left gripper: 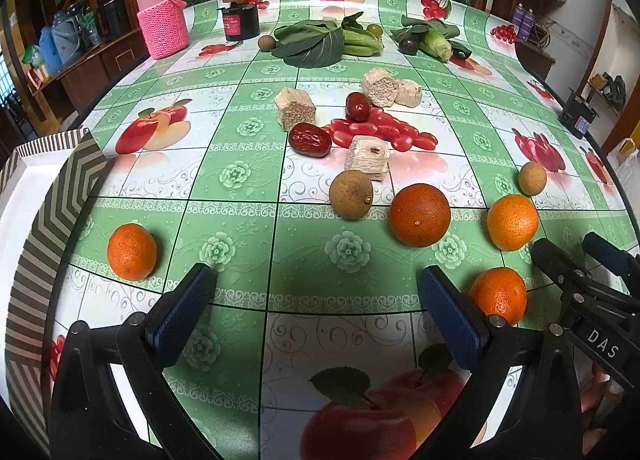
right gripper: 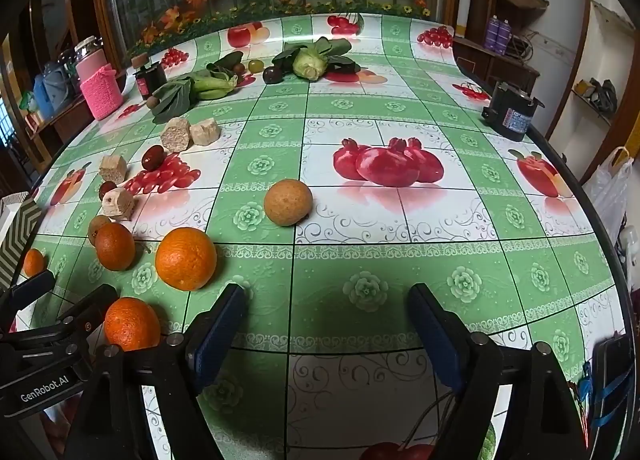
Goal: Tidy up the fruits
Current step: 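Move the left tool toward an orange while the right tool approaches another orange, then close the left tool on an orange while the right tool grasps another orange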
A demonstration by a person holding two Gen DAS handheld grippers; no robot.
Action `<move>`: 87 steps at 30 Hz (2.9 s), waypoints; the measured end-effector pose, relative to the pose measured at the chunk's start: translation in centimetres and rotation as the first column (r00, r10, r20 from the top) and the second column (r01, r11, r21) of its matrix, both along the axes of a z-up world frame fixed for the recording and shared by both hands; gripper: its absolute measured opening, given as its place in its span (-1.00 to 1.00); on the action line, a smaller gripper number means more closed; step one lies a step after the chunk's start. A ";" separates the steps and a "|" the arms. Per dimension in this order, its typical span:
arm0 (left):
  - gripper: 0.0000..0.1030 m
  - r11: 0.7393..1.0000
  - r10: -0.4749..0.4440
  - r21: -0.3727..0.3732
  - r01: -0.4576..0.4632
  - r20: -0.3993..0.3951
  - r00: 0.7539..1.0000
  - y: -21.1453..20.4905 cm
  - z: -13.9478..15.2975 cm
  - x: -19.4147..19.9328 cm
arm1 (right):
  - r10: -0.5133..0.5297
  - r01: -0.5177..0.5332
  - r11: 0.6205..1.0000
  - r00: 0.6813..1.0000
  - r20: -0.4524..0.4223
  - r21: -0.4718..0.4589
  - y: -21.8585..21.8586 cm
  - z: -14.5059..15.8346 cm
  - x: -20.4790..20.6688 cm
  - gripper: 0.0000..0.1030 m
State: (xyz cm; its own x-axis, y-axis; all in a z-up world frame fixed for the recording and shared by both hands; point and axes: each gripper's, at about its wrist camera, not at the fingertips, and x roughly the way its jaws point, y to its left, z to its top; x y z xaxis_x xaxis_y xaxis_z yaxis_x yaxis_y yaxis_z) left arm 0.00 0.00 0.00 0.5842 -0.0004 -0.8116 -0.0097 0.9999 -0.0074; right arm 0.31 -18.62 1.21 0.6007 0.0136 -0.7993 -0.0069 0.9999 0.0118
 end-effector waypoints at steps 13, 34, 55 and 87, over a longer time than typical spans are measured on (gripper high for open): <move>0.99 1.000 0.000 0.021 0.000 0.019 1.000 0.6 0.5 -1.0 | 0.026 -0.026 1.000 1.000 0.017 -0.007 0.0 0.4 -0.3 0.24; 0.99 0.997 -0.075 0.029 0.071 0.179 0.981 4.0 4.9 -6.1 | 0.157 -0.177 0.978 0.973 0.168 0.113 3.4 4.7 -5.6 0.15; 0.99 0.993 -0.113 -0.009 0.115 0.138 0.984 6.7 3.9 -6.3 | 0.259 -0.276 0.950 0.958 0.123 0.146 4.8 4.2 -6.0 0.14; -0.23 0.995 -0.047 -0.094 0.047 0.004 0.999 10.5 1.3 -1.0 | 0.372 -0.370 0.920 0.928 0.009 0.126 7.1 1.0 -3.0 -0.36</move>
